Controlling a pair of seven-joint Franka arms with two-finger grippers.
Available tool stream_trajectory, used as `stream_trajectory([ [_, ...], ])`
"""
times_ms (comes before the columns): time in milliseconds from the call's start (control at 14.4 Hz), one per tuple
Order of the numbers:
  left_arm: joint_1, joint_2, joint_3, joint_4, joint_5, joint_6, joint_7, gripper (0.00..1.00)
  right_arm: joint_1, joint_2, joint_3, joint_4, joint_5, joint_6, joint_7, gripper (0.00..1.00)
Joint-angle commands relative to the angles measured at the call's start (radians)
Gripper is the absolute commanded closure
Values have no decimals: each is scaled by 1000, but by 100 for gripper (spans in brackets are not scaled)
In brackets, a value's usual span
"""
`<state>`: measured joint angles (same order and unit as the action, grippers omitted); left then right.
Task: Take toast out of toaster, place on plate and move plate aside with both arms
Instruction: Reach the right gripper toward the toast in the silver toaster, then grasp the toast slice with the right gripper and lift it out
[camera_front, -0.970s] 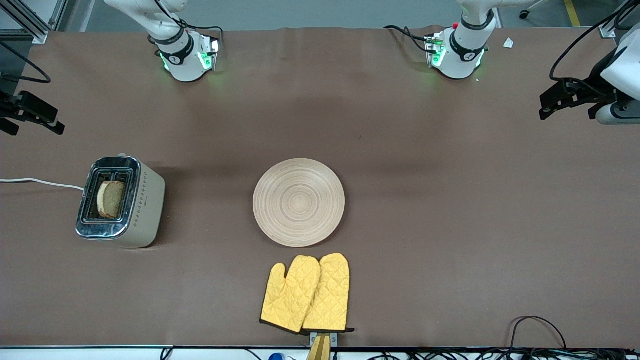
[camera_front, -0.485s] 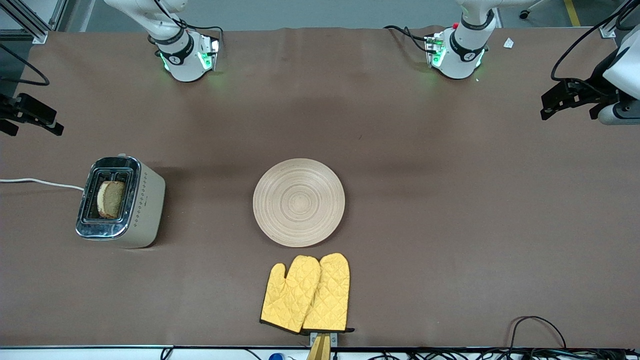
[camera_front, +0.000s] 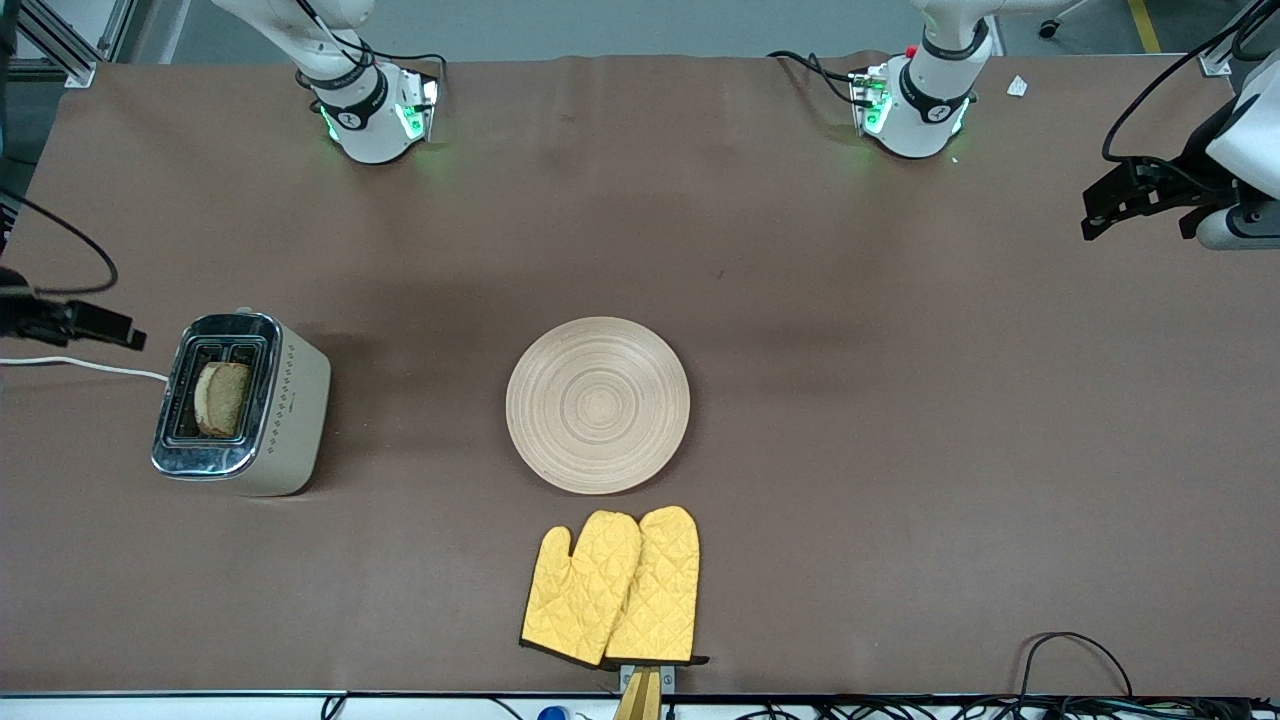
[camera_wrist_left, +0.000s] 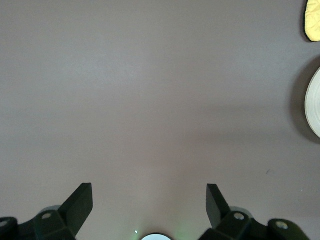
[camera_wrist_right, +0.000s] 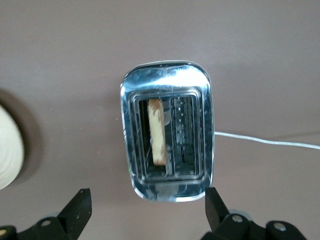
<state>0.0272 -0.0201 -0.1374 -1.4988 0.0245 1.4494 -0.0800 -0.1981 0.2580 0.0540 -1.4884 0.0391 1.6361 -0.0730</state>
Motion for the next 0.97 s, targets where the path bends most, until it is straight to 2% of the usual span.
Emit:
stream_trajectory([
  [0, -3, 5, -1, 15, 20, -15, 5, 0, -4, 79, 13, 8, -5, 40, -16, 0],
  [208, -3, 5, -2, 14, 20, -14, 6, 0, 0, 136, 13, -30, -15, 102, -17, 0],
  [416, -3, 5, -1, 14, 20, -14, 5, 0, 8, 139, 13, -127, -38, 203, -16, 0],
  [485, -3, 5, -1, 14, 20, -14, 6, 0, 9, 139, 13, -139, -39, 209, -16, 7],
  [693, -3, 6, -1, 14, 20, -12, 6, 0, 11, 139, 13, -133, -53, 202, -21, 39],
  [901, -1, 6, -1, 14, 20, -11, 6, 0, 12, 139, 15, -130, -65, 192, -19, 64],
])
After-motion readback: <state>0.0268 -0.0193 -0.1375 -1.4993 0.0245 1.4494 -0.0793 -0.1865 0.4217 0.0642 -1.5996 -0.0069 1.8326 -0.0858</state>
